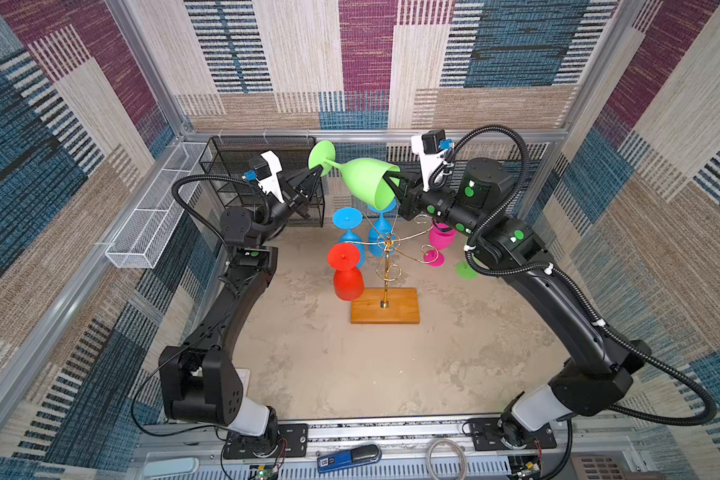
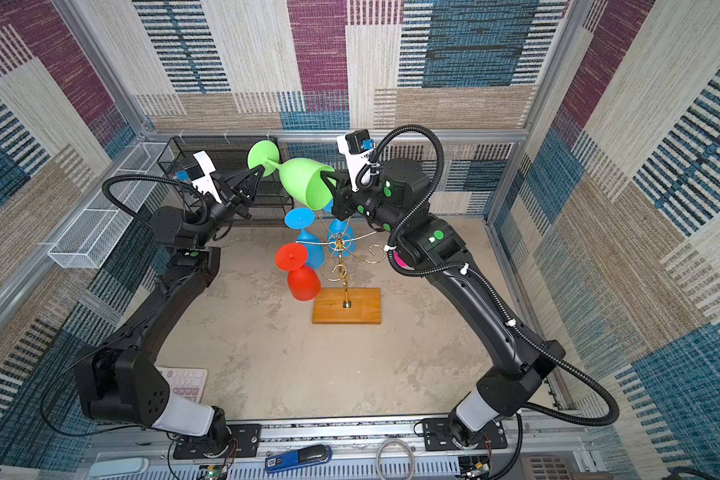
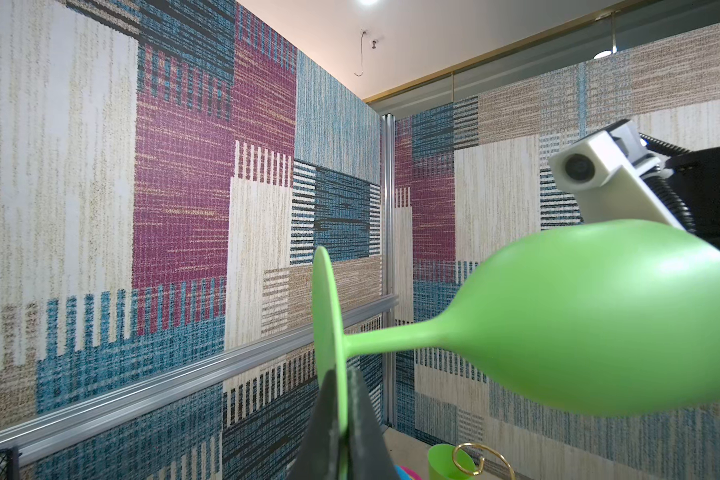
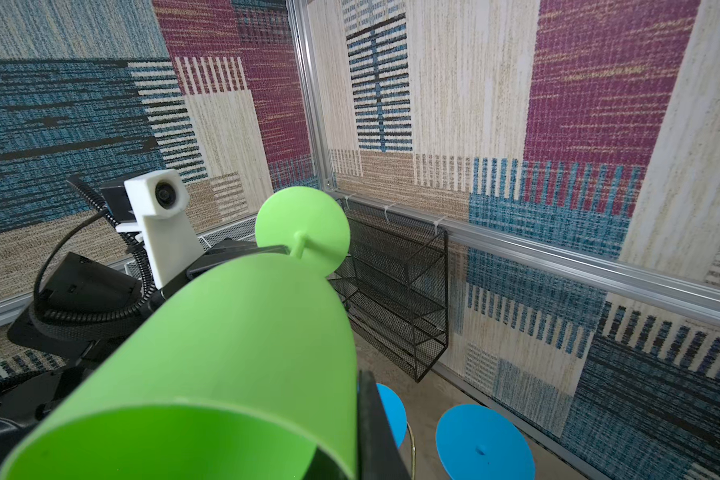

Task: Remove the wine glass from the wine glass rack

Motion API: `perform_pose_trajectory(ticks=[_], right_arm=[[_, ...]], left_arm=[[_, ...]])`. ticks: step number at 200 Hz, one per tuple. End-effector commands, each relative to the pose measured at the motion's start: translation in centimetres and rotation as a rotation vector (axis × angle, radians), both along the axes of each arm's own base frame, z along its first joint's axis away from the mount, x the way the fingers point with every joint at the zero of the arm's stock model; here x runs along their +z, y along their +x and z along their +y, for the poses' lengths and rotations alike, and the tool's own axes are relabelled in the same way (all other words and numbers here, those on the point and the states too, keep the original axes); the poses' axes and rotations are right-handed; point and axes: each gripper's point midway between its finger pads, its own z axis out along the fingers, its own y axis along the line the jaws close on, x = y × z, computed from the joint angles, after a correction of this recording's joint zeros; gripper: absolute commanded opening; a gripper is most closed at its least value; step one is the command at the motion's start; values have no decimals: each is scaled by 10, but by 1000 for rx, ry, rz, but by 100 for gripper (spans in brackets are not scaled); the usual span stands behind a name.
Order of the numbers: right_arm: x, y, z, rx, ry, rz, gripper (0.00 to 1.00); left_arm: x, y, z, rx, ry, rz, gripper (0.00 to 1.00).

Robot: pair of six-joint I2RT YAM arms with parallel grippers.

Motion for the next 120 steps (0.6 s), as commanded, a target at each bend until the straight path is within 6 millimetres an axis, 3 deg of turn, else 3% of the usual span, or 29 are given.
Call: perform_pose_trajectory(ticks=[1,45,79,120], right_arm=[[15,-6,-6,-10,38,-18,0],[34,-11,-41,-136,52,-32,0],[41,-20,-89,-284,62,-21,0],[38,-44,-165,-535,69,39,0]], left_arm=[[7,-5,2,-1,-18,-24,14],[3,3,16,77,-53,3,37],[-5,19,37,184,-90,74,46],[-17,29,64,268,-107,151,56]])
